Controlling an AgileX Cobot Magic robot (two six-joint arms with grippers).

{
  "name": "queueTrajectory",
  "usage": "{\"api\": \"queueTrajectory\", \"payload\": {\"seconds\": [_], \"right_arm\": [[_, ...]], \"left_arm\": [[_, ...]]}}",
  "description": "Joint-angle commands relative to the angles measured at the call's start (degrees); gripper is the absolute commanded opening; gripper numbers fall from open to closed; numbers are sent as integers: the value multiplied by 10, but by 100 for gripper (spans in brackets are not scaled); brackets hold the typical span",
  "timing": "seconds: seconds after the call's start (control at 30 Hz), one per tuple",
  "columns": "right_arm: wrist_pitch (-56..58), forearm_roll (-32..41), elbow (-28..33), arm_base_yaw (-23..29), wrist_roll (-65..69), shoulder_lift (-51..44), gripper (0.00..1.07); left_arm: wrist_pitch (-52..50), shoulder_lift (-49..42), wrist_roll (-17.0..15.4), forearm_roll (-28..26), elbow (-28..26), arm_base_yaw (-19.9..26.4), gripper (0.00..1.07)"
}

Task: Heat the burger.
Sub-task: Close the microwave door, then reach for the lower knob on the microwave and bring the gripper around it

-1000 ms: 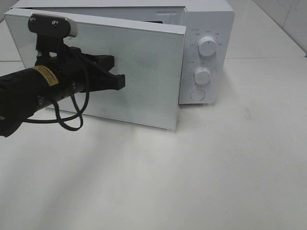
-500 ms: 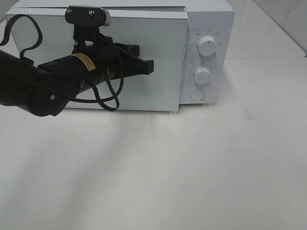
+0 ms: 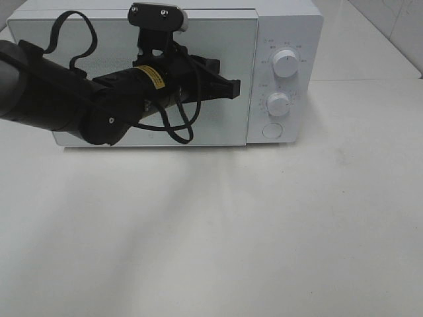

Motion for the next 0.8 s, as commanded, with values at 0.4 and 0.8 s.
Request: {"api": "queueTrajectory", "payload": {"seconds": [0.4, 0.8], "right_arm": [[-10, -3, -1, -3, -2, -15, 76], [-10, -3, -1, -3, -1, -15, 76]], "left_arm": [[98, -17, 15, -72, -42, -2, 0], [345, -59, 15, -72, -42, -58, 10]]}}
